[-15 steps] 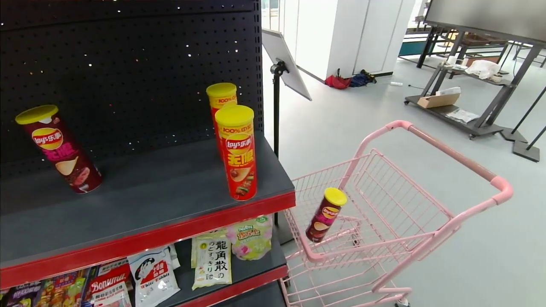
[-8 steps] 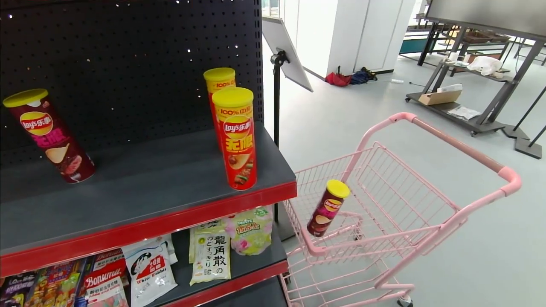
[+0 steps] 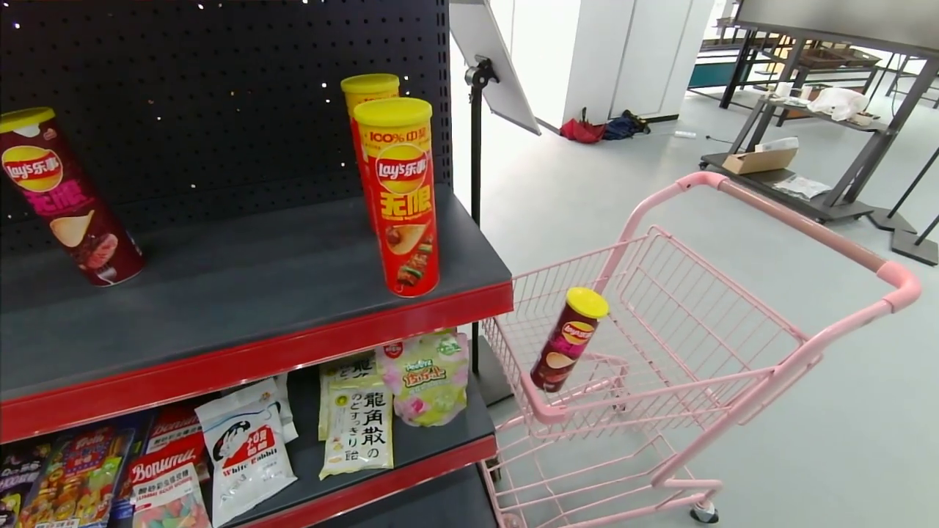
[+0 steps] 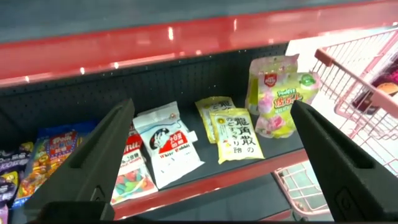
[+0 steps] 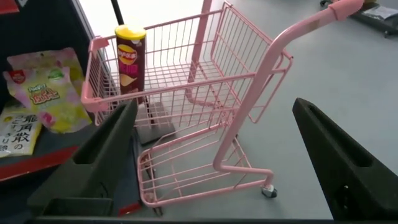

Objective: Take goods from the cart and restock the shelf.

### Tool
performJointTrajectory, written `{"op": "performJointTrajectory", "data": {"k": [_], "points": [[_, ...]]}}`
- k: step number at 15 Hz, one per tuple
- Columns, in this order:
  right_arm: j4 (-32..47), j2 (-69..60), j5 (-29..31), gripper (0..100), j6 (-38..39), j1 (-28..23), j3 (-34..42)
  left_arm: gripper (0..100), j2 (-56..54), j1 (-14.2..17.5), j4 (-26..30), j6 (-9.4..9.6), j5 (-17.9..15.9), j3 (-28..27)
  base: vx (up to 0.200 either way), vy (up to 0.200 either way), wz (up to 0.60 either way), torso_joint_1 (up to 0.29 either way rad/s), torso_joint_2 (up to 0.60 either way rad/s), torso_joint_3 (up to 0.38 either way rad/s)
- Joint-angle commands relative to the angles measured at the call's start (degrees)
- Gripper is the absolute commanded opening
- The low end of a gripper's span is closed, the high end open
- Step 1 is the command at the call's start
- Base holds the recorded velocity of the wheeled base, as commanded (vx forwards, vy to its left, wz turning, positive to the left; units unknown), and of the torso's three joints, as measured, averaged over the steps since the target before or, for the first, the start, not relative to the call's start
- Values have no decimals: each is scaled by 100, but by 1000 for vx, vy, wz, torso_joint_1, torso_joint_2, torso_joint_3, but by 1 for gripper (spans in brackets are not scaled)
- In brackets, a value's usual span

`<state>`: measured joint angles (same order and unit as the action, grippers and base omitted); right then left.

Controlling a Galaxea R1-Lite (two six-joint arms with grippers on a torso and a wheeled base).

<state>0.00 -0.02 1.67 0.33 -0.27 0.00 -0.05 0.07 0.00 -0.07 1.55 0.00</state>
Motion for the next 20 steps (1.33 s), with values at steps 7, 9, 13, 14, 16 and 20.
{"op": "performJointTrajectory", "data": {"k": [7, 9, 13, 14, 16, 20], "points": [[18, 38, -97, 100, -77, 18, -9, 100, 5, 1, 0, -1, 3, 0, 0, 0, 0, -99, 295, 188], [-53, 275, -378, 100, -15, 97, -308, 100, 5, 1, 0, -1, 3, 0, 0, 0, 0, 0, 0, 0], [-554, 4617, -1397, 100, 1101, 1073, -3630, 100, 5, 1, 0, 7, -5, 0, 0, 0, 0, 0, 0, 0], [-1020, 5232, -1397, 100, 1162, 1090, -3155, 100, 5, 1, 0, 7, 3, 0, 0, 0, 0, 0, 0, 0], [-3234, 6911, -1714, 100, 1514, 1196, -2435, 100, 5, 1, 0, 16, 3, 0, 0, 0, 0, 0, 0, 0], [-5836, 9547, -2646, 100, 1066, 1169, -2171, 100, 5, 1, 0, 7, -5, 0, 0, 0, 0, 0, 0, 0]]}}
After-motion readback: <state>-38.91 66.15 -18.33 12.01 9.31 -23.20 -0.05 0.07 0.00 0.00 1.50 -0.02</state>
